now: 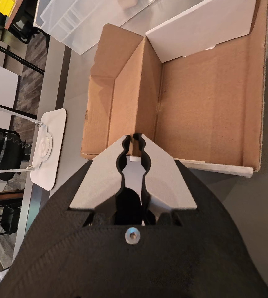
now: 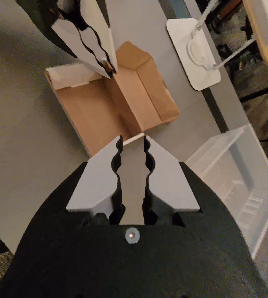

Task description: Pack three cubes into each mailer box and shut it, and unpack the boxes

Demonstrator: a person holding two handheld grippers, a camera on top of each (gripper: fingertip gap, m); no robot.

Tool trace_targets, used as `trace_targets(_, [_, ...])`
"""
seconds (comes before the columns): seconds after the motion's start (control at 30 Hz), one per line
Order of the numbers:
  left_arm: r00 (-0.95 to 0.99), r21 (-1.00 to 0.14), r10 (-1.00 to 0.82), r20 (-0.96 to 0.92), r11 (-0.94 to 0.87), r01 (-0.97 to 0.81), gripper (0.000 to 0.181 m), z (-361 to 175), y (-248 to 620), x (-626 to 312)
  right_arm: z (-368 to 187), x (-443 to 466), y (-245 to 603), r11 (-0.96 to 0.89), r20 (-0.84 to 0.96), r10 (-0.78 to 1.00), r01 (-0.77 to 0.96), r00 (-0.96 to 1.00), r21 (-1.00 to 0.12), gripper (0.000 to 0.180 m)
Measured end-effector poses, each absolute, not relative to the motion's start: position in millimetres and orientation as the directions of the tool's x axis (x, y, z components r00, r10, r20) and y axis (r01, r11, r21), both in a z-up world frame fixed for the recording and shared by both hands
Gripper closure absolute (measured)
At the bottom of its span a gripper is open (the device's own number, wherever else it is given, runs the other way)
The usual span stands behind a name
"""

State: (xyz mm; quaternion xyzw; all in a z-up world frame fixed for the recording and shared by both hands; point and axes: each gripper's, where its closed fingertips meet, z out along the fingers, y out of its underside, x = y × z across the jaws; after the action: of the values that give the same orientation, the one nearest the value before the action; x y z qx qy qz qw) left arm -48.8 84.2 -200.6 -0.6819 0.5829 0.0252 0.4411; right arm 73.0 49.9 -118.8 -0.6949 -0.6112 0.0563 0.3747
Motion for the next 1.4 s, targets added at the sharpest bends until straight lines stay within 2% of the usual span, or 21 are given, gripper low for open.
trace_targets(0.17, [0.326,-0.578,-0.776,-0.54,0.06,-0.814,0.171,-201,79,-49,-168,56,43,-0.117,0.215,0.927,0.784,0.306,-0.61,0.146])
trace_targets(0.3, [0.35,-0.598,-0.768,-0.535,0.052,-0.8,0.17,-200,79,-49,-202,59,52,-0.169,0.214,0.914,0.803,0.345,-0.572,0.157])
trace_targets(0.4, [0.353,-0.602,-0.773,-0.527,0.047,-0.797,0.168,-198,77,-48,-208,56,48,-0.182,0.183,0.92,0.79,0.348,-0.585,0.176])
trace_targets(0.5, [0.399,-0.637,-0.761,-0.511,0.024,-0.771,0.164,-191,80,-48,-210,58,51,-0.19,0.192,0.913,0.789,0.361,-0.584,0.18])
trace_targets(0.63, [0.51,-0.783,-0.767,-0.391,-0.014,-0.622,0.152,-161,81,-43,-211,59,51,-0.2,0.175,0.917,0.794,0.358,-0.574,0.18])
trace_targets(0.73, [0.666,-0.887,-0.684,-0.298,-0.059,-0.458,0.143,-126,96,-58,-212,59,50,-0.196,0.176,0.922,0.806,0.346,-0.559,0.18])
trace_targets(0.83, [0.821,-0.924,-0.535,-0.2,-0.176,-0.34,0.129,-123,120,-92,-212,58,50,-0.193,0.178,0.922,0.808,0.343,-0.556,0.18])
trace_targets(0.9, [0.865,-0.937,-0.5,-0.04,-0.281,-0.206,0.125,-133,127,-100,-212,58,50,-0.187,0.191,0.921,0.813,0.341,-0.552,0.18])
trace_targets(1.0, [0.838,-0.884,-0.477,0.266,-0.468,0.014,0.11,-159,132,-94,-212,58,50,-0.192,0.18,0.923,0.81,0.342,-0.554,0.18])
trace_targets(1.13, [0.714,-0.791,-0.472,0.517,-0.583,0.187,0.115,-171,130,-73,-212,57,50,-0.19,0.18,0.922,0.807,0.342,-0.559,0.18])
trace_targets(1.27, [0.609,-0.715,-0.455,0.65,-0.638,0.287,0.118,-172,129,-65,-212,56,49,-0.189,0.176,0.925,0.808,0.338,-0.559,0.18])
trace_targets(1.4, [0.558,-0.673,-0.456,0.693,-0.687,0.274,0.109,-179,123,-51,-213,54,48,-0.18,0.177,0.929,0.813,0.326,-0.554,0.18])
